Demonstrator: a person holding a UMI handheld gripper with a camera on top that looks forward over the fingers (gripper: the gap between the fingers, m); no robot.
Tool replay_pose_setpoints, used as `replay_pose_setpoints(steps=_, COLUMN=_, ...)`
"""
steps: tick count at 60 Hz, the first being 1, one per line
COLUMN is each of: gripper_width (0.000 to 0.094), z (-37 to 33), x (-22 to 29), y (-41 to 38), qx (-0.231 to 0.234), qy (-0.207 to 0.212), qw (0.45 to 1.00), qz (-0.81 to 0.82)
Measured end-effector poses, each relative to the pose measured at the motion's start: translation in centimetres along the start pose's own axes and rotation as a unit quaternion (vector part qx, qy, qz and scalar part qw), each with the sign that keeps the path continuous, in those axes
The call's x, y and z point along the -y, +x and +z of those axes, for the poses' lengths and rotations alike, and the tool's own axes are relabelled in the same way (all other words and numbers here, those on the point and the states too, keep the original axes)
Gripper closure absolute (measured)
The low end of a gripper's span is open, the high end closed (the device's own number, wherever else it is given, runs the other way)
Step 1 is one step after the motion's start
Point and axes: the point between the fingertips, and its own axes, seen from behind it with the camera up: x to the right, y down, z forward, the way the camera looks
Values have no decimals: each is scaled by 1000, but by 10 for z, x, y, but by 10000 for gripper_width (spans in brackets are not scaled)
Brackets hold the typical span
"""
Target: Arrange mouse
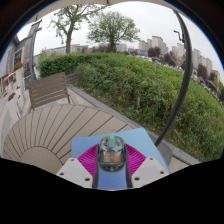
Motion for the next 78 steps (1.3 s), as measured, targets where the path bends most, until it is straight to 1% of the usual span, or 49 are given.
replay_pose_setpoints(steps=4, gripper_width=554, z=14, x=-23, y=13, qx=1, qy=-18, qw=1000, qz=-6)
replay_pose_setpoints(steps=7, gripper_width=523, z=21, x=-35, y=15, qx=3, qy=-28, qw=1000, qz=-2)
replay_pose_setpoints(steps=10, gripper_width=486, z=23, x=-36, y=15, qx=7, qy=-19, qw=1000, qz=4)
replay_pose_setpoints(steps=12, gripper_width=465, z=21, x=-38, y=16, qx=5, qy=-23, qw=1000, qz=10)
replay_pose_setpoints(steps=13, gripper_width=433, z=19, x=-38, y=17, qx=1, qy=-27, qw=1000, qz=13)
replay_pose_setpoints(steps=14, gripper_width=365, z=18, x=-38, y=19, qx=-6, qy=-29, qw=999, qz=15)
replay_pose_setpoints(steps=16, gripper_width=167, z=13, x=-38, y=25, qx=-21, qy=-34, qw=999, qz=19)
replay_pose_setpoints(steps=17, gripper_width=93, z=9, x=-37, y=28, qx=-28, qy=-37, qw=999, qz=21)
replay_pose_setpoints(steps=18, gripper_width=72, z=3, x=-36, y=29, qx=-34, qy=-40, qw=998, qz=22)
replay_pose_setpoints(steps=21, gripper_width=108, z=-16, x=-40, y=21, qx=-31, qy=-62, qw=997, qz=23)
replay_pose_setpoints(steps=25, gripper_width=90, z=-53, x=-49, y=0, qx=-14, qy=-95, qw=995, qz=23)
replay_pose_setpoints(steps=30, gripper_width=90, z=-125, x=-52, y=-33, qx=22, qy=-113, qw=993, qz=38)
replay_pose_setpoints(steps=31, gripper_width=89, z=-130, x=-52, y=-49, qx=26, qy=-114, qw=992, qz=39)
replay_pose_setpoints(steps=33, gripper_width=87, z=-166, x=-55, y=-57, qx=33, qy=-118, qw=992, qz=38)
replay_pose_setpoints(steps=36, gripper_width=88, z=-212, x=-59, y=-71, qx=33, qy=-123, qw=991, qz=31)
replay_pose_setpoints(steps=45, gripper_width=93, z=-312, x=-83, y=-111, qx=17, qy=-140, qw=989, qz=35)
replay_pose_setpoints(steps=57, gripper_width=92, z=-381, x=-110, y=-142, qx=-14, qy=-131, qw=991, qz=33)
replay_pose_setpoints(steps=67, gripper_width=95, z=-406, x=-121, y=-167, qx=-19, qy=-120, qw=992, qz=12)
replay_pose_setpoints(steps=78, gripper_width=87, z=-419, x=-128, y=-186, qx=-27, qy=-122, qw=992, qz=-7)
